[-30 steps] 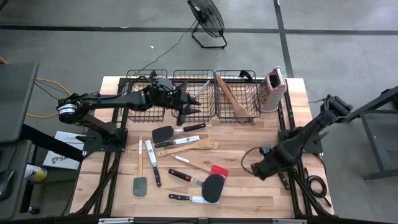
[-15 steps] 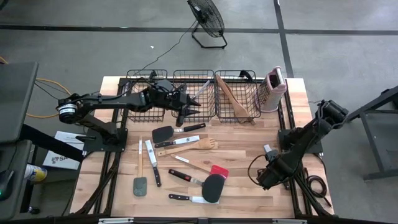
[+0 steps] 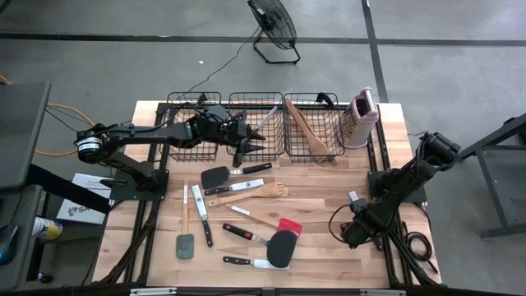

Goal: Pick & Place Kitchen Items
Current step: Put the black knife into the middle black wire basket

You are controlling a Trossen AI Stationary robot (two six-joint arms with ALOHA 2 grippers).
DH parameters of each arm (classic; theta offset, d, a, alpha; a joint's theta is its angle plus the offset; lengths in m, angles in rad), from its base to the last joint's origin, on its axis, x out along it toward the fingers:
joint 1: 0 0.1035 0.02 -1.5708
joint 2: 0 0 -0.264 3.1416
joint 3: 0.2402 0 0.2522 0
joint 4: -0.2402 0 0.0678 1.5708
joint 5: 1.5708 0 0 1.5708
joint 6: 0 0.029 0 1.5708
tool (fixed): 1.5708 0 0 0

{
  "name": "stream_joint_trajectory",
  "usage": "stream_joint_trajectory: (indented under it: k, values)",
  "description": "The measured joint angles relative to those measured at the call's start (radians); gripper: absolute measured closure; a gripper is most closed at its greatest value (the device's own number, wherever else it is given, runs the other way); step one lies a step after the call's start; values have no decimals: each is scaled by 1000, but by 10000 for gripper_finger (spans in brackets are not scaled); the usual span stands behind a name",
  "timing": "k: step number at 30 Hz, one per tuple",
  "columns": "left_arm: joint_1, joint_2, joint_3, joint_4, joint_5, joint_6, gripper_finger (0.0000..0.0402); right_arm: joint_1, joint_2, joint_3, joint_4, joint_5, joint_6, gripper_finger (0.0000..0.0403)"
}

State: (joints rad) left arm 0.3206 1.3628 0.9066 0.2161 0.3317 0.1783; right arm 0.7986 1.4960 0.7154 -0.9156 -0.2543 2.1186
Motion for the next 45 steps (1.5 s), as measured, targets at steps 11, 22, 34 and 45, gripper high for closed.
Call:
stream_joint_trajectory:
  k: [11, 22, 34, 45]
  values:
    - [0, 0, 0, -2, 0, -2, 259, -1, -10, -95, 158, -23, -24, 102]
    - [0, 0, 0, -10, 0, -1, 259, 0, -11, -103, 201, 7, -28, 189]
    - [0, 0, 0, -25, 0, -1, 259, -1, -9, -103, 231, 28, 8, 309]
    - [0, 0, 0, -26, 0, -4, 259, -26, -10, -95, 223, 58, -88, 337]
